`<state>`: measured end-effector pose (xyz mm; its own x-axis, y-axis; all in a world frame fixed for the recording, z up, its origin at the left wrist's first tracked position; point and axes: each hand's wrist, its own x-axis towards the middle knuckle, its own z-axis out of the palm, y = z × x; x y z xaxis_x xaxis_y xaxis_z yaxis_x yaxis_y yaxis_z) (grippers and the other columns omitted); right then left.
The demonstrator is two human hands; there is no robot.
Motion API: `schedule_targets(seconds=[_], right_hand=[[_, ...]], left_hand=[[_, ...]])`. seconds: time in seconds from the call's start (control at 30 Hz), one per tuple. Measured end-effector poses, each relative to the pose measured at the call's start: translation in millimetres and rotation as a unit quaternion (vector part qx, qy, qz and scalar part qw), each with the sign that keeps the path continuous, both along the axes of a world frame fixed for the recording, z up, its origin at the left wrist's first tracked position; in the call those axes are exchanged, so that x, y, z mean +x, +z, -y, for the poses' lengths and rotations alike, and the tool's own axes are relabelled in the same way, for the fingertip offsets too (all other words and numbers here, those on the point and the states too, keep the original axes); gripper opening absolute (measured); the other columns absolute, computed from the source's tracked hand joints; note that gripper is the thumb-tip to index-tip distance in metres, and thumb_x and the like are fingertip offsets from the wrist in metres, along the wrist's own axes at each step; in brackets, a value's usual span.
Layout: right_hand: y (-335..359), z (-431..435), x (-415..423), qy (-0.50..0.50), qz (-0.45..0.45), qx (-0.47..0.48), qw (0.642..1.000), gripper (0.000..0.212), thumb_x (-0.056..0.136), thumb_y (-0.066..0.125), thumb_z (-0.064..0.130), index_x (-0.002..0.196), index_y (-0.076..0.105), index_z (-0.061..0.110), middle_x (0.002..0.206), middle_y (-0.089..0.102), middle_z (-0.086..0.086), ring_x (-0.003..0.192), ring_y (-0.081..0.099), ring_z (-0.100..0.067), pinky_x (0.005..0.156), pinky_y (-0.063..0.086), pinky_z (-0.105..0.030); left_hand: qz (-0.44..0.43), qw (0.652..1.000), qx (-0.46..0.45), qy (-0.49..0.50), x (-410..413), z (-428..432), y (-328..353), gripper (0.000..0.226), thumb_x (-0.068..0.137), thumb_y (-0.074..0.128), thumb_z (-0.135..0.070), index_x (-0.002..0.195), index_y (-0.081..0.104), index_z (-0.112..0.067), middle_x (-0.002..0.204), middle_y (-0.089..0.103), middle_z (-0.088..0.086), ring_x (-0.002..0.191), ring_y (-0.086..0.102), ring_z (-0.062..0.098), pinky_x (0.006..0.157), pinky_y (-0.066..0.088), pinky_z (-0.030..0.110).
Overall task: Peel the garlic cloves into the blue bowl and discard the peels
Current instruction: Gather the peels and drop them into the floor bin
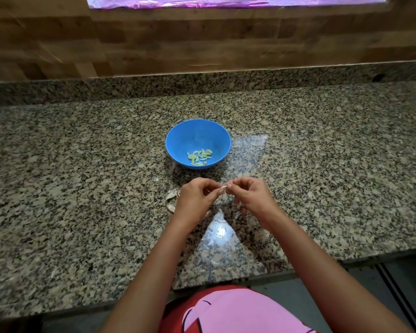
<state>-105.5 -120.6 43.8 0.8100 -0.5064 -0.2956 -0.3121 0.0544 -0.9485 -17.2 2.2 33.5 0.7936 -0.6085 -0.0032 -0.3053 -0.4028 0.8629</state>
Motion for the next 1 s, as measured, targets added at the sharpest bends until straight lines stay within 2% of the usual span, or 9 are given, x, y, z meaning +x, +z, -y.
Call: schedule_targets(seconds=[0.2, 0.27, 0.33, 0.4, 0.5, 0.6, 0.83, 0.93, 1.0], right_hand=[[-5, 7, 3, -0.038, -0.013, -0.010, 0.999, 0.013, 0.092, 0.058, 0.016, 0.085, 0.061, 0.006, 0.072, 0.058, -0.004, 0.048, 0.049, -0.004, 0.041, 0.038, -0.018], [-11, 15, 3, -0.078, -0.023, -0.023, 0.996, 0.014, 0.093, 0.057, 0.016, 0.090, 0.062, 0.003, 0.077, 0.064, -0.008, 0.054, 0.057, -0.012, 0.043, 0.043, -0.021], [-18, 26, 2, -0.118, -0.042, -0.036, 0.992, 0.011, 0.092, 0.058, 0.013, 0.089, 0.064, 0.004, 0.086, 0.067, -0.013, 0.064, 0.061, -0.021, 0.047, 0.046, -0.024], [-23, 34, 2, -0.144, -0.045, -0.023, 0.988, 0.008, 0.091, 0.059, 0.008, 0.088, 0.065, 0.003, 0.092, 0.066, -0.015, 0.063, 0.059, -0.020, 0.047, 0.049, -0.024], [-27, 40, 1, -0.157, -0.045, -0.007, 0.987, 0.011, 0.091, 0.059, 0.008, 0.082, 0.064, 0.003, 0.084, 0.066, -0.014, 0.058, 0.057, -0.019, 0.050, 0.050, -0.028], [-27, 39, 0, -0.152, -0.046, -0.011, 0.987, 0.016, 0.092, 0.056, 0.007, 0.077, 0.063, 0.007, 0.076, 0.063, -0.009, 0.055, 0.056, -0.018, 0.054, 0.050, -0.031], [-29, 20, 7, -0.050, -0.031, 0.013, 0.998, 0.009, 0.092, 0.054, 0.003, 0.090, 0.063, 0.005, 0.078, 0.061, -0.010, 0.064, 0.057, -0.015, 0.051, 0.048, -0.020], [-30, 11, 9, -0.021, -0.031, 0.006, 0.999, 0.012, 0.092, 0.055, 0.004, 0.085, 0.063, 0.010, 0.078, 0.063, -0.008, 0.068, 0.058, -0.015, 0.056, 0.050, -0.021], [-30, 4, 11, -0.010, -0.021, 0.021, 0.999, 0.017, 0.092, 0.054, 0.003, 0.079, 0.061, 0.012, 0.073, 0.062, -0.007, 0.066, 0.058, -0.016, 0.055, 0.050, -0.020]], left_hand=[[-0.083, 0.996, -0.015, 0.038, 4, 9, -11, 0.013, 0.082, 0.071, -0.024, 0.090, 0.071, -0.014, 0.080, 0.070, -0.001, 0.073, 0.064, 0.012, 0.072, 0.054, 0.026], [-0.068, 0.996, 0.020, 0.045, 3, 20, -13, 0.013, 0.082, 0.071, -0.023, 0.090, 0.071, -0.012, 0.080, 0.069, 0.000, 0.072, 0.063, 0.011, 0.068, 0.051, 0.021], [-0.055, 0.996, 0.055, 0.047, 2, 35, -16, 0.016, 0.082, 0.071, -0.022, 0.091, 0.072, -0.009, 0.083, 0.071, 0.003, 0.075, 0.064, 0.014, 0.070, 0.050, 0.023], [-0.035, 0.994, 0.085, 0.057, 2, 51, -18, 0.016, 0.083, 0.071, -0.021, 0.090, 0.072, -0.006, 0.086, 0.071, 0.006, 0.079, 0.064, 0.016, 0.073, 0.046, 0.023], [0.000, 0.992, 0.101, 0.076, 6, 69, -19, 0.014, 0.084, 0.069, -0.017, 0.089, 0.071, -0.004, 0.089, 0.070, 0.008, 0.084, 0.063, 0.018, 0.073, 0.041, 0.022], [0.010, 0.992, 0.094, 0.082, 5, 74, -17, 0.012, 0.085, 0.068, -0.014, 0.088, 0.068, -0.002, 0.089, 0.069, 0.011, 0.085, 0.062, 0.019, 0.070, 0.037, 0.019], [0.095, 0.991, 0.068, 0.066, -15, 15, -28, 0.008, 0.089, 0.059, -0.009, 0.094, 0.065, -0.006, 0.095, 0.064, 0.008, 0.086, 0.055, 0.015, 0.070, 0.034, 0.013], [0.148, 0.986, 0.060, 0.043, -26, -21, -33, 0.021, 0.087, 0.065, -0.021, 0.100, 0.065, -0.006, 0.099, 0.063, 0.007, 0.094, 0.056, 0.019, 0.083, 0.039, 0.019], [0.183, 0.980, 0.082, 0.002, -31, -40, -39, 0.051, 0.083, 0.059, -0.050, 0.109, 0.063, -0.007, 0.108, 0.063, 0.007, 0.104, 0.055, 0.021, 0.092, 0.037, 0.021]])
